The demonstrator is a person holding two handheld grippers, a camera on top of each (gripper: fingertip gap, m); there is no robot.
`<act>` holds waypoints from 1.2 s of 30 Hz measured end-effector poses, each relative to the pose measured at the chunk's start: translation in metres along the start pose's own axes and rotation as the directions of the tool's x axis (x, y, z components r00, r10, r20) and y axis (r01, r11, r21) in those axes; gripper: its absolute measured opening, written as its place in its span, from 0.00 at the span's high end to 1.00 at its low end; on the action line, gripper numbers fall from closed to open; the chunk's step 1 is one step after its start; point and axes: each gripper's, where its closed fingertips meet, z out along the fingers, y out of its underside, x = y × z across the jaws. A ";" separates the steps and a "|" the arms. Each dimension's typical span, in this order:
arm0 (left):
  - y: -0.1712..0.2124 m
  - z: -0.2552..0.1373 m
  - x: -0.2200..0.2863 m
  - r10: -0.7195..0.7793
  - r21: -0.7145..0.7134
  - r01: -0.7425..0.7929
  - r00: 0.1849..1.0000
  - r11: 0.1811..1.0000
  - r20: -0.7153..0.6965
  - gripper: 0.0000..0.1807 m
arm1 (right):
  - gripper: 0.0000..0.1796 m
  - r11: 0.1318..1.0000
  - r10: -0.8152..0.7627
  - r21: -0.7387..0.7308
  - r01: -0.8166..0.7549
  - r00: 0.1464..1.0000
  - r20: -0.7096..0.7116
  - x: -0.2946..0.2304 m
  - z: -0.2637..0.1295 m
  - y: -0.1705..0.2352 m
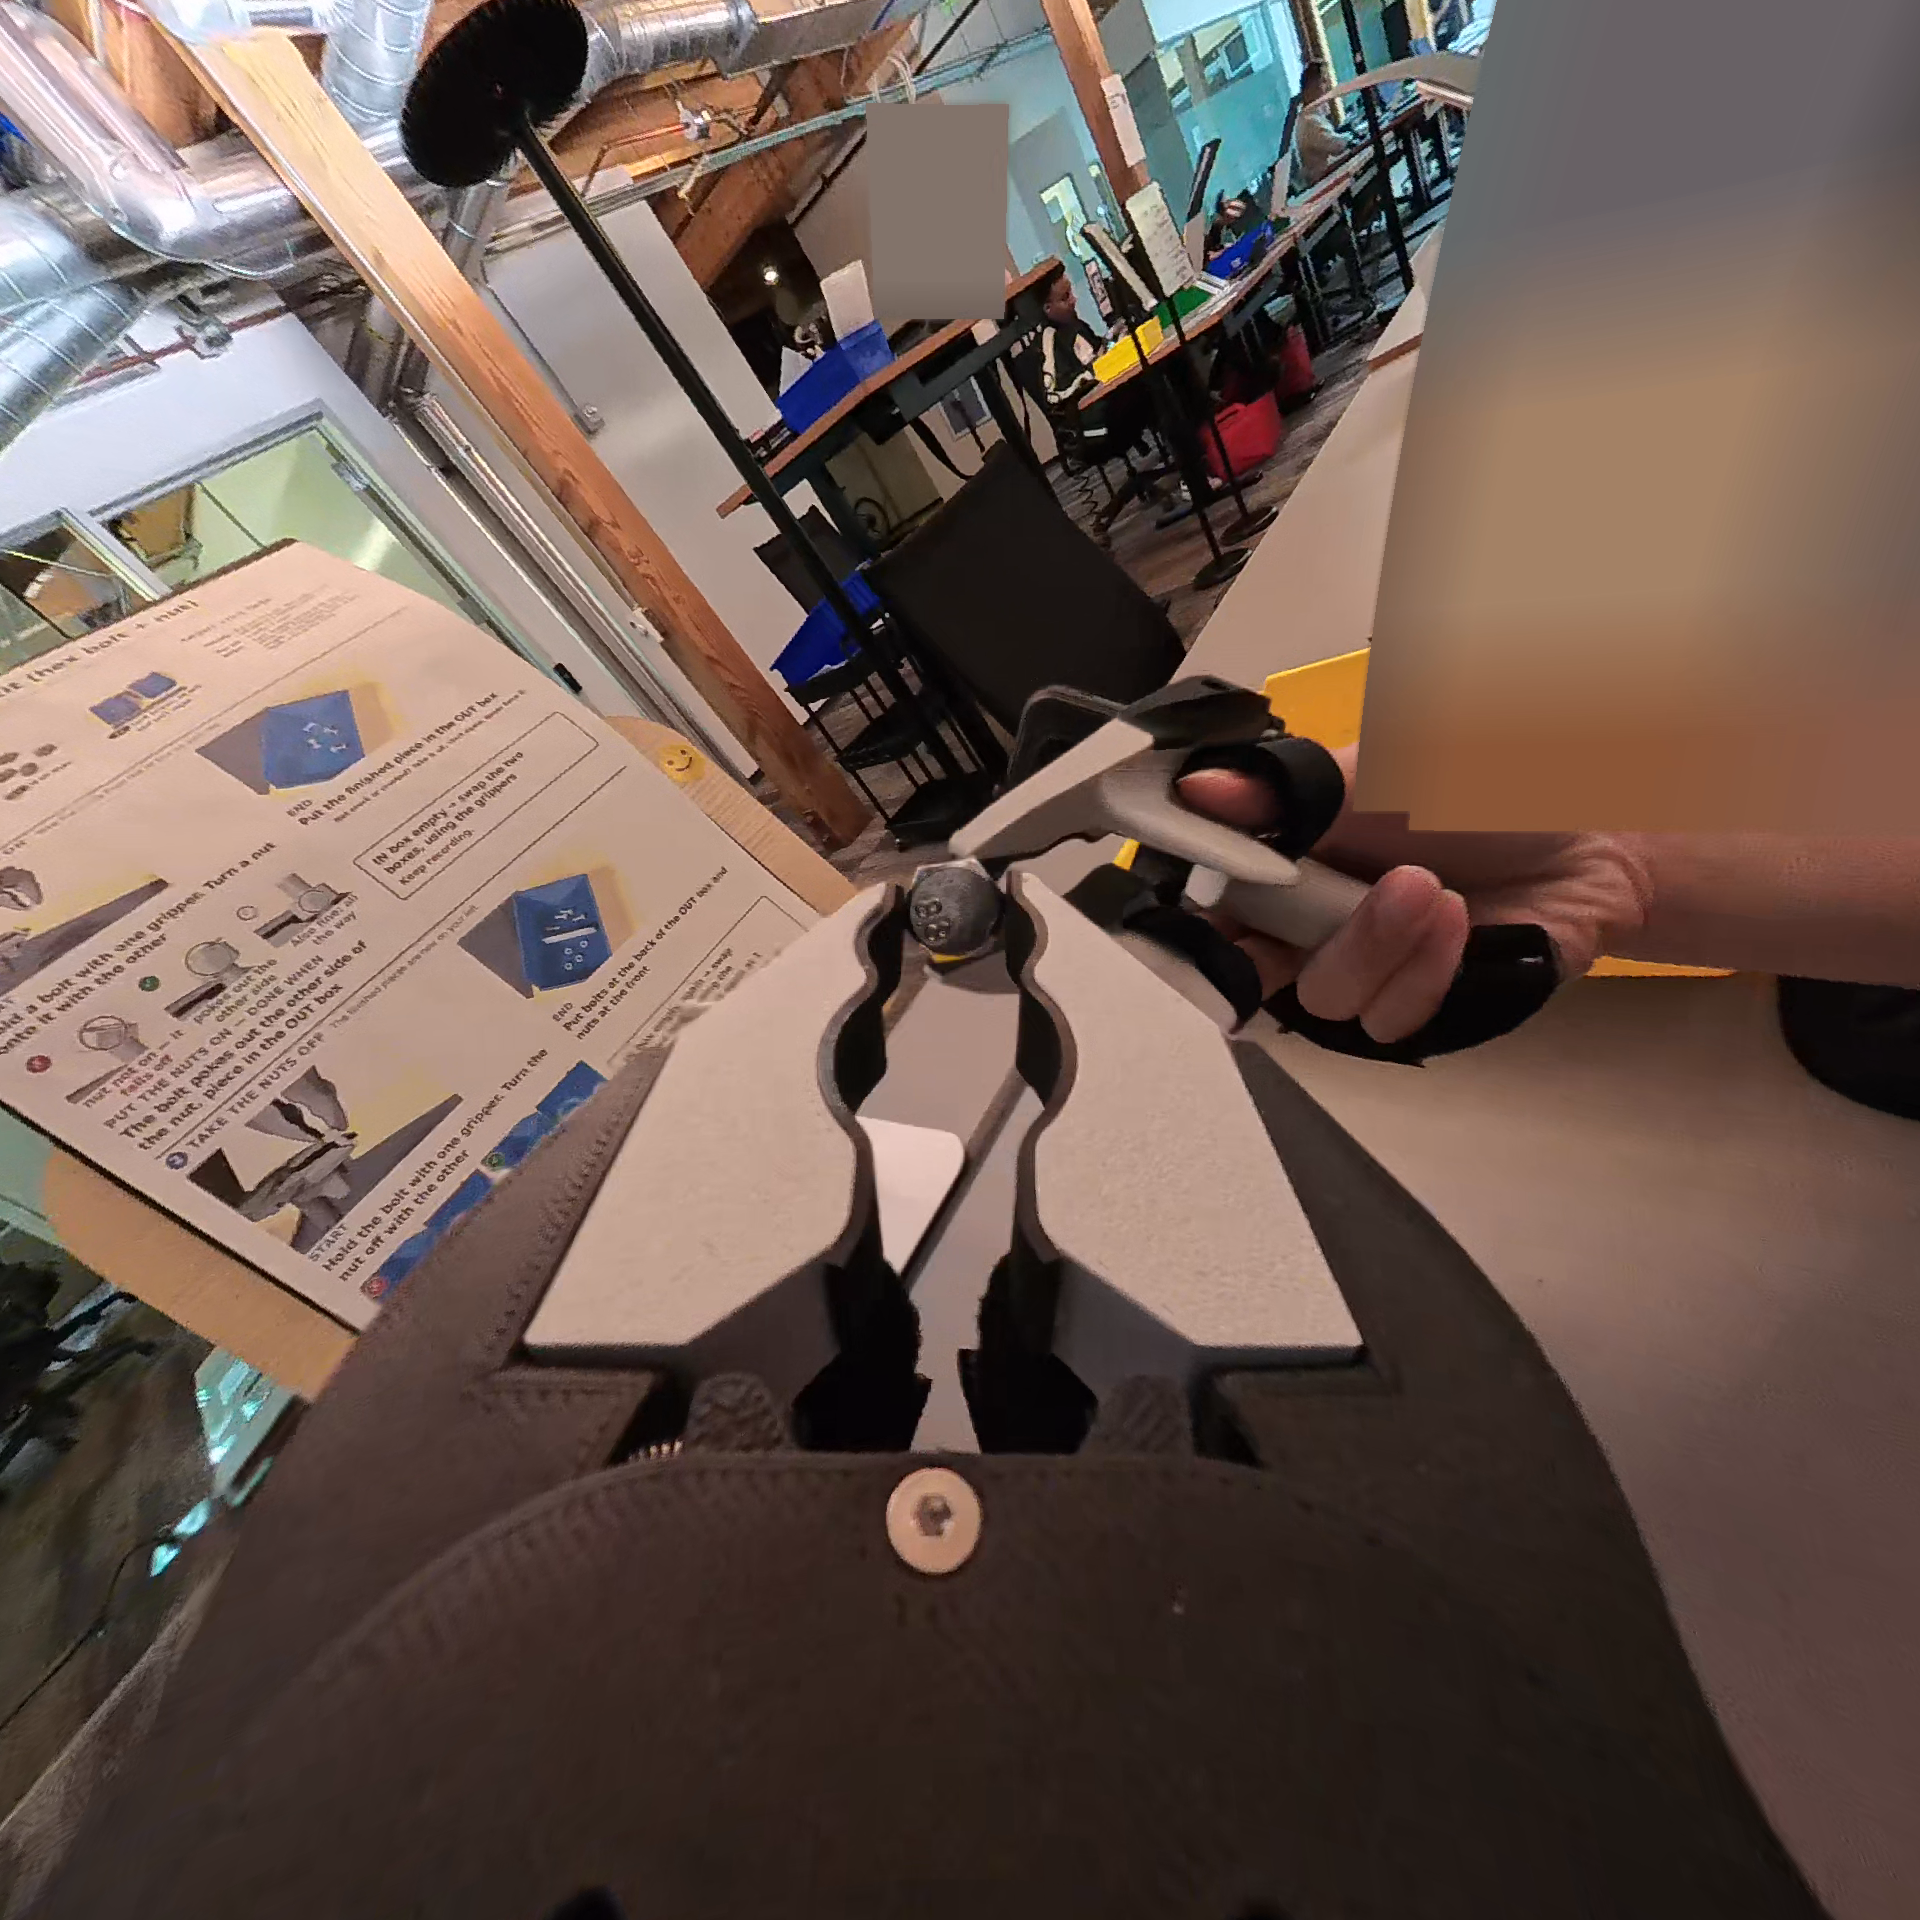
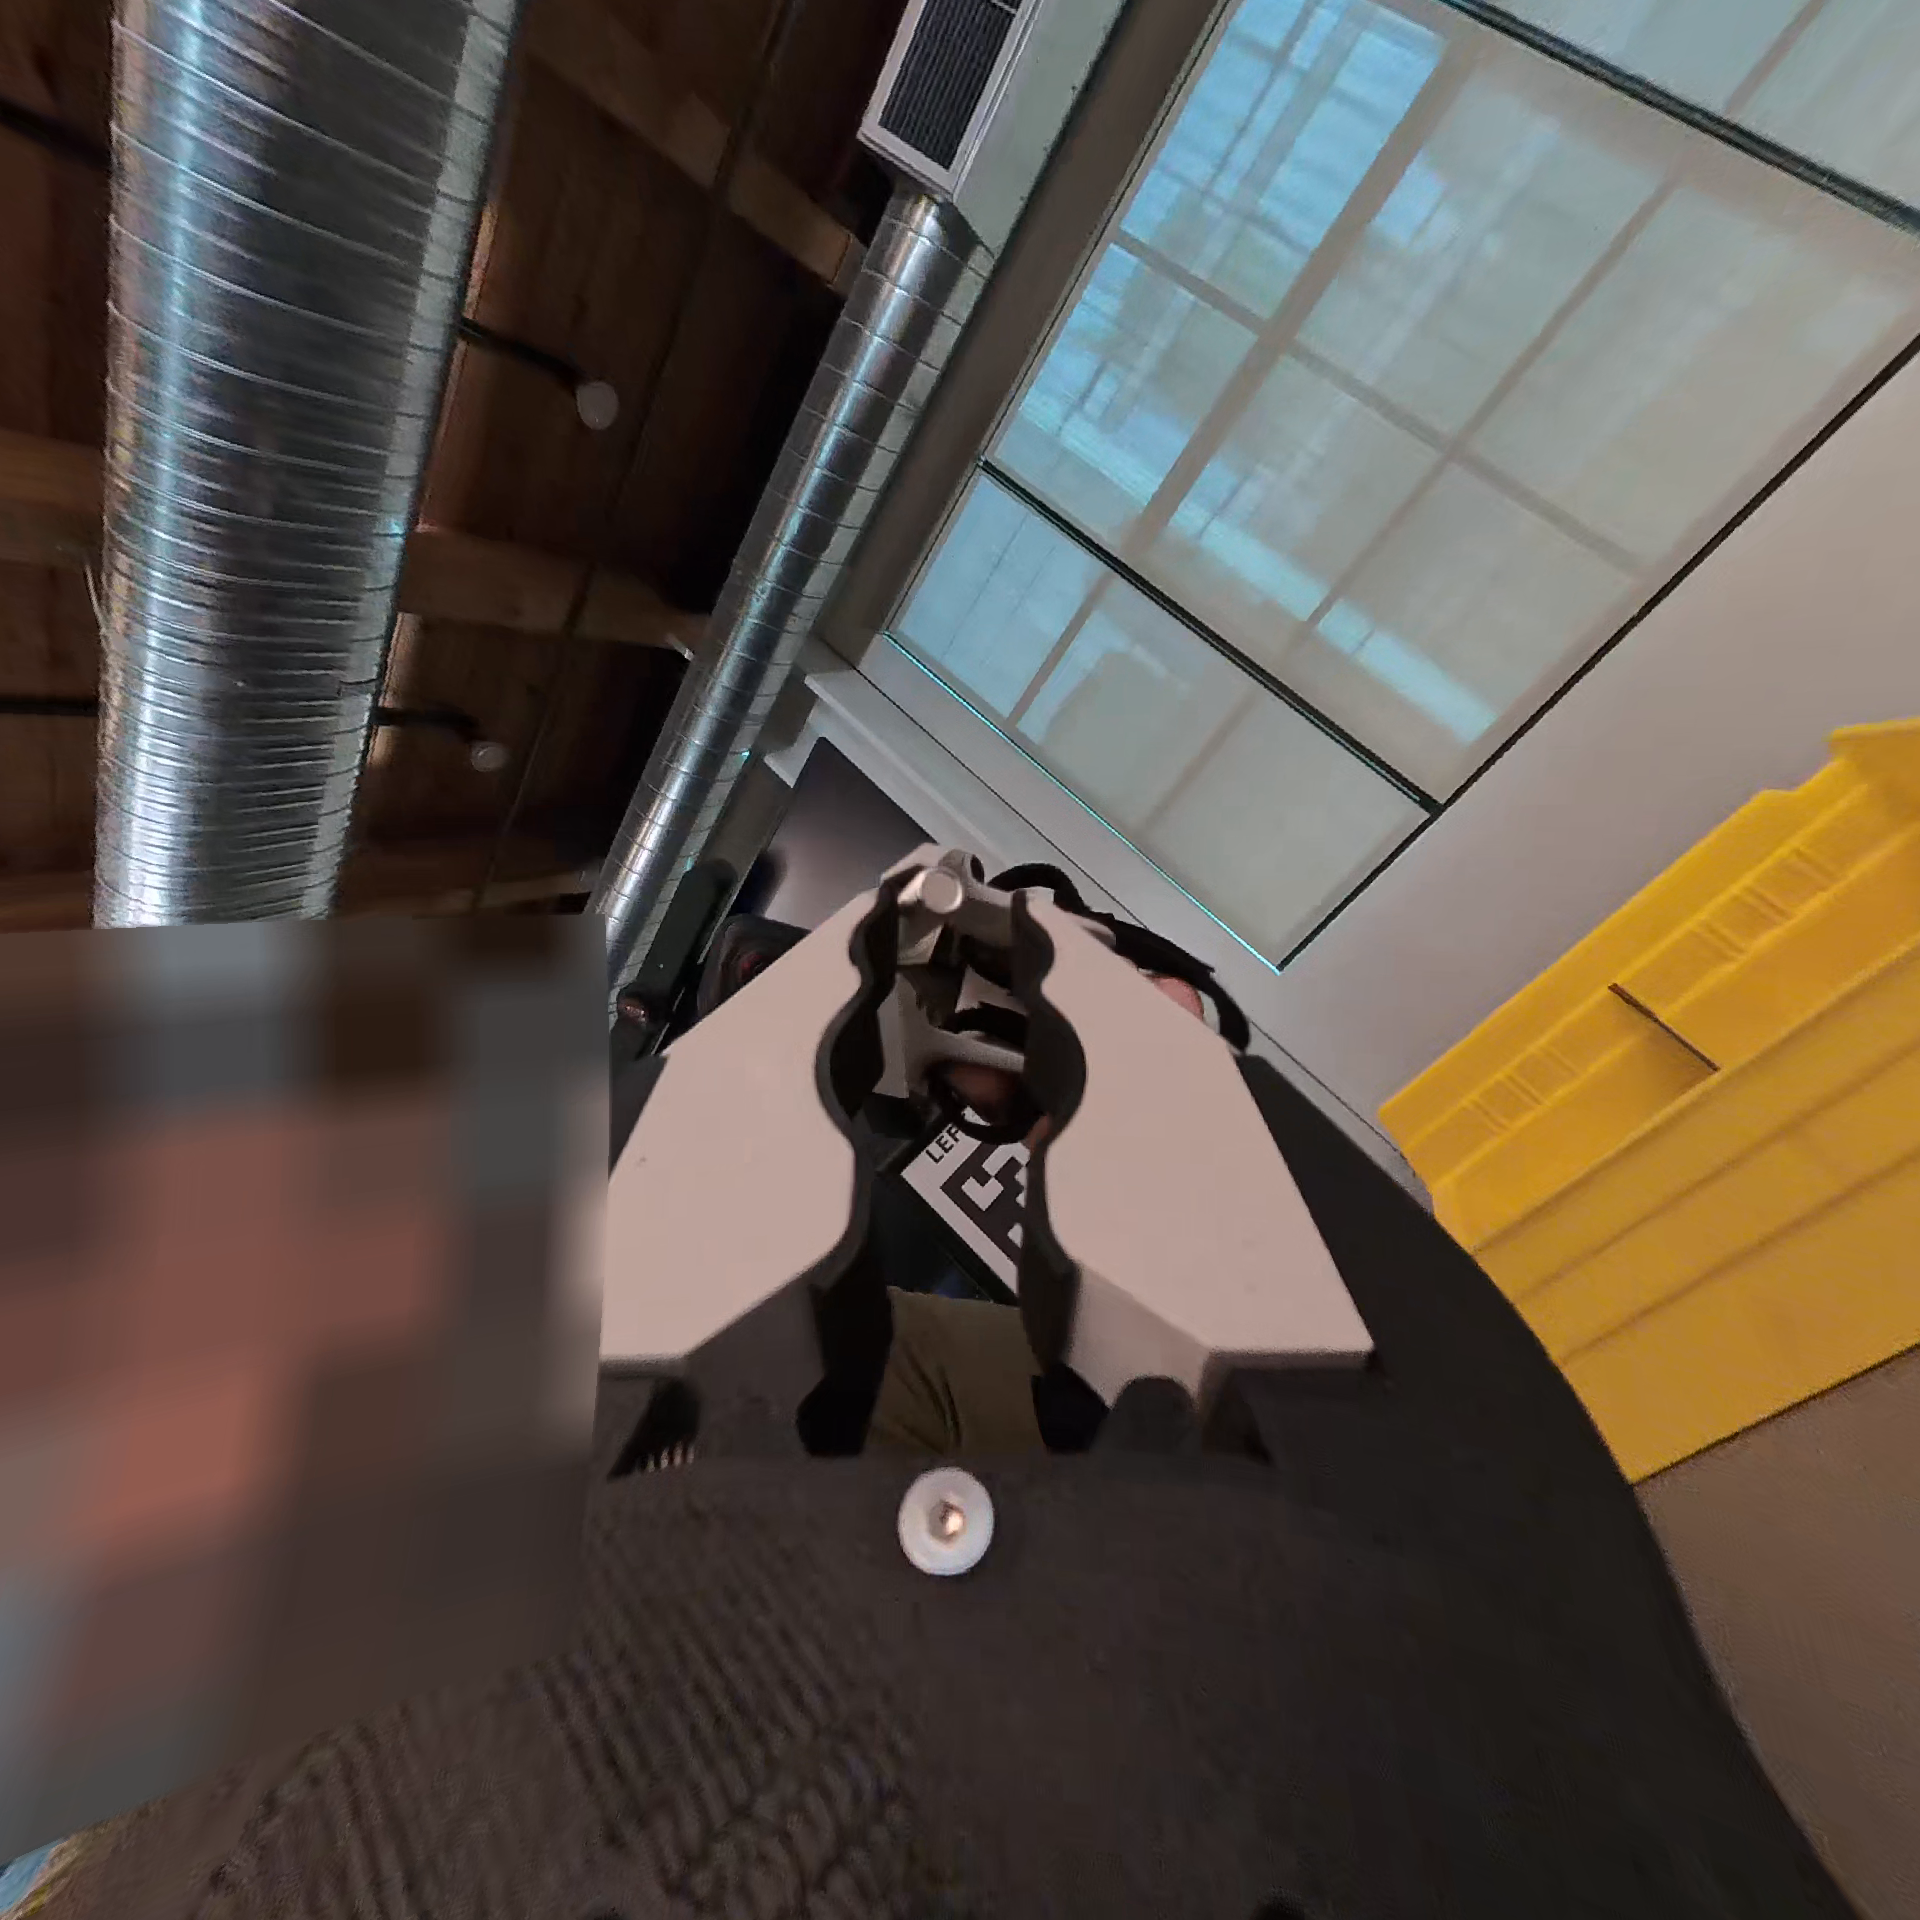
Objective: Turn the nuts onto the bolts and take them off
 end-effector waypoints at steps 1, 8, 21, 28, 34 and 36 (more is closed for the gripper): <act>0.001 0.001 0.001 -0.011 -0.002 0.011 1.000 1.000 -0.009 0.90 | 0.92 1.000 -0.010 0.006 0.010 1.000 0.004 0.000 -0.001 -0.001; 0.000 0.001 0.005 -0.086 0.021 0.088 0.993 0.996 -0.076 0.90 | 0.96 0.996 -0.087 -0.026 0.088 0.996 0.027 -0.015 -0.002 -0.002; 0.032 0.018 0.012 -0.210 -0.103 0.198 0.970 0.975 -0.120 0.68 | 0.96 0.726 -0.687 -0.325 0.606 0.641 -0.342 -0.020 -0.012 -0.007; 0.041 0.024 0.016 -0.120 -0.118 0.109 0.989 0.987 -0.089 0.80 | 0.96 0.560 -0.820 -0.524 0.641 0.342 -0.458 -0.008 -0.019 -0.008; 0.047 0.030 0.015 -0.090 -0.131 0.084 0.995 0.988 -0.042 0.85 | 0.96 0.561 -0.816 -0.553 0.615 0.300 -0.494 0.001 -0.020 -0.006; 0.051 0.031 0.012 -0.064 -0.143 0.061 0.998 0.988 -0.011 0.85 | 0.96 0.571 -0.810 -0.550 0.610 0.306 -0.501 0.003 -0.020 -0.006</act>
